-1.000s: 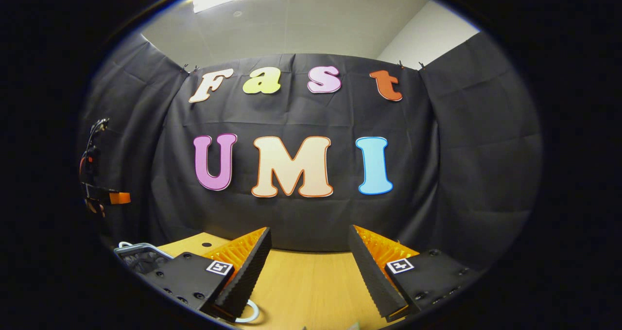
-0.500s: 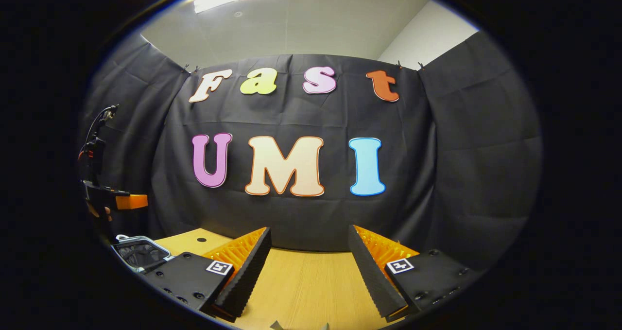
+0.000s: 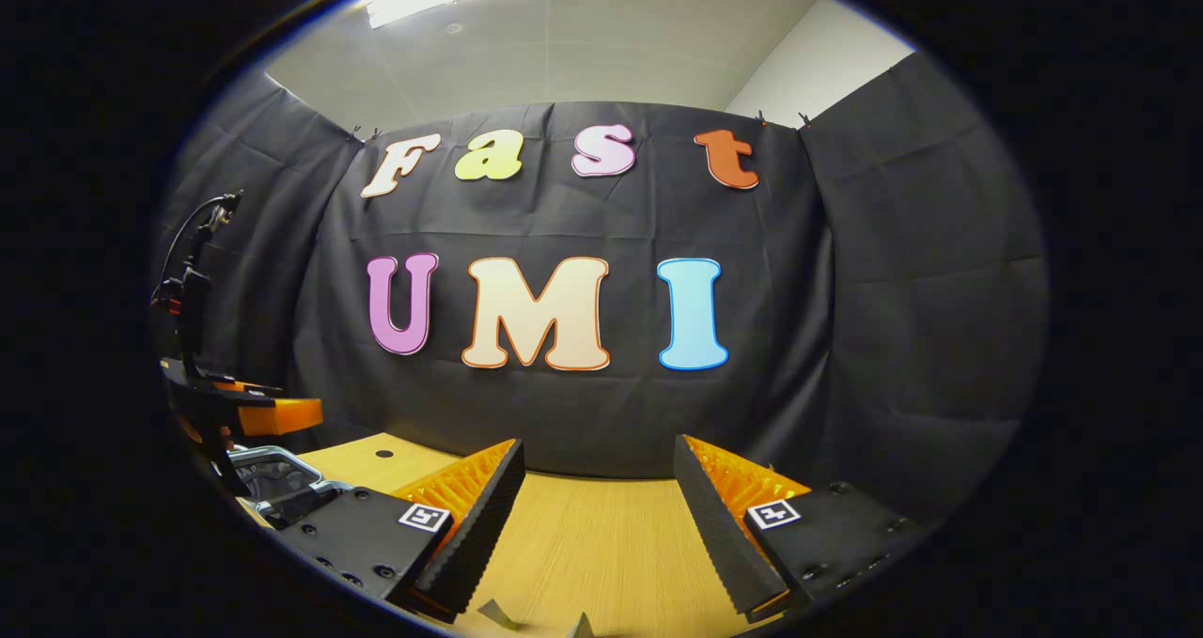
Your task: First open the suitcase, pack the skin care products into it, and then close the suitcase.
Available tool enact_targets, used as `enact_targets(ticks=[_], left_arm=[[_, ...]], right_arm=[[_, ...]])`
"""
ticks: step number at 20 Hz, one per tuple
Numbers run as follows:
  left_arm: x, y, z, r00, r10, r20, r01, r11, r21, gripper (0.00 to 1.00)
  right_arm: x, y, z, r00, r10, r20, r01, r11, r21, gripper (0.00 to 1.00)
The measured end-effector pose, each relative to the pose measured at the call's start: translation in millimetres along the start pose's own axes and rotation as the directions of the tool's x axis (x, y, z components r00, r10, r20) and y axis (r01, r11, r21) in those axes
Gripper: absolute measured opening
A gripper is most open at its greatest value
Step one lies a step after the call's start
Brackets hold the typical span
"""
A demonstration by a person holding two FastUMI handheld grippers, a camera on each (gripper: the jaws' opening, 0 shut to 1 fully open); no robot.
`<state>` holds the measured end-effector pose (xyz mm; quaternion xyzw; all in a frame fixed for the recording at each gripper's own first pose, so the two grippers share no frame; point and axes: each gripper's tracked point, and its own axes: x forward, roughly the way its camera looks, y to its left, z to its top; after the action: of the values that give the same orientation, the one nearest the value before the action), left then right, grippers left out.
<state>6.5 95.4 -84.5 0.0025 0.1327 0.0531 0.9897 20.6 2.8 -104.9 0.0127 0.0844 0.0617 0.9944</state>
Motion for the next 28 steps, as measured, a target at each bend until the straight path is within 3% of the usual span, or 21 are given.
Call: enact_targets(ticks=[7, 13, 23, 28], left_arm=[[-17, -72, -42, 0.993, -0.091, -0.075, 0.092, 0.996, 0.016, 0.95], [-32, -123, -92, 0.970, -0.175, -0.168, 0.181, 0.983, 0.019, 0.95], [-42, -175, -195, 0.882, -0.283, -0.376, 0.296, 0.955, -0.023, 0.94], [-39, -186, -246, 0.826, -0.309, -0.471, 0.302, 0.949, -0.093, 0.83]], right_arm=[[-15, -25, -5, 0.999, 0.042, -0.002, -0.042, 0.999, -0.008, 0.99], [-23, -39, -11, 0.998, 0.062, -0.010, -0.062, 0.998, -0.006, 0.99], [-29, -69, -31, 0.997, 0.036, -0.064, -0.038, 0.999, -0.034, 0.99], [-31, -73, -39, 0.996, 0.037, -0.085, -0.043, 0.997, -0.066, 0.99]])
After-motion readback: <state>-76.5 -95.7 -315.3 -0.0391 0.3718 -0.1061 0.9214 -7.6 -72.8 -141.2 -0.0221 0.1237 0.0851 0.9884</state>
